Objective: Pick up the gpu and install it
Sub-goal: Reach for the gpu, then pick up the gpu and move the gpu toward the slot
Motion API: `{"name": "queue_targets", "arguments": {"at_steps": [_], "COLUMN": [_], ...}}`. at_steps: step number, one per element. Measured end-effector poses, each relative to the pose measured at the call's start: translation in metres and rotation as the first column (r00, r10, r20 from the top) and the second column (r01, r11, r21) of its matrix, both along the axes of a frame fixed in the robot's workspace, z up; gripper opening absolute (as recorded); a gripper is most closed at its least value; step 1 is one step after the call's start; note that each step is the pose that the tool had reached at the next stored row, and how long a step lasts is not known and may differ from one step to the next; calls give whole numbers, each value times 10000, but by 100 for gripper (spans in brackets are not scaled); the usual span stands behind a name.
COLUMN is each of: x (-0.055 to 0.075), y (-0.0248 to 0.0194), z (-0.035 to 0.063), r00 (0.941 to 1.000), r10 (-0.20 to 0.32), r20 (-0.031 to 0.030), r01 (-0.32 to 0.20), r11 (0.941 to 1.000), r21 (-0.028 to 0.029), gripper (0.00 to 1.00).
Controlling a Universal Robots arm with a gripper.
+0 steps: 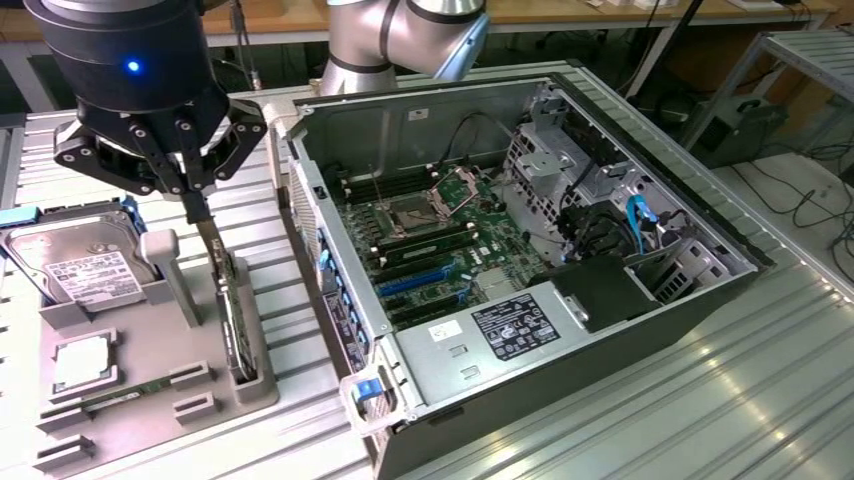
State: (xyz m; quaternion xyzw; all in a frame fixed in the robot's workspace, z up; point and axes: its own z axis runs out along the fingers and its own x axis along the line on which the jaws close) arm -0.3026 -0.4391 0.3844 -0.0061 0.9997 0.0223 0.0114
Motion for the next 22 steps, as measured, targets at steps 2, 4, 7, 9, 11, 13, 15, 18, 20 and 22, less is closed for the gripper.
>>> {"name": "queue_targets", "arguments": {"at_steps": [2, 4, 7, 9, 11, 13, 15, 18, 20, 22], "x": [-30, -56, -60, -60, -60, -60, -60, -60, -60, -60], "y": [-3, -5, -6, -6, -6, -6, -6, -6, -6, -6], "z": [-1, -1, -1, -1, -1, -1, -1, -1, -1, -1], "r00": [10000, 10000, 10000, 10000, 10000, 10000, 10000, 10000, 10000, 10000], "r10": [1, 2, 5, 7, 7, 8, 8, 8, 9, 9], "r20": [0, -1, -1, 0, -1, 0, 0, 0, 0, 0], "r01": [-1, -2, -5, -7, -7, -8, -8, -8, -9, -9], "r11": [10000, 10000, 10000, 10000, 10000, 10000, 10000, 10000, 10000, 10000], "r21": [0, -1, 0, 0, 0, 0, 0, 0, 0, 0], "gripper": [11, 11, 11, 11, 11, 11, 11, 11, 11, 24]}}
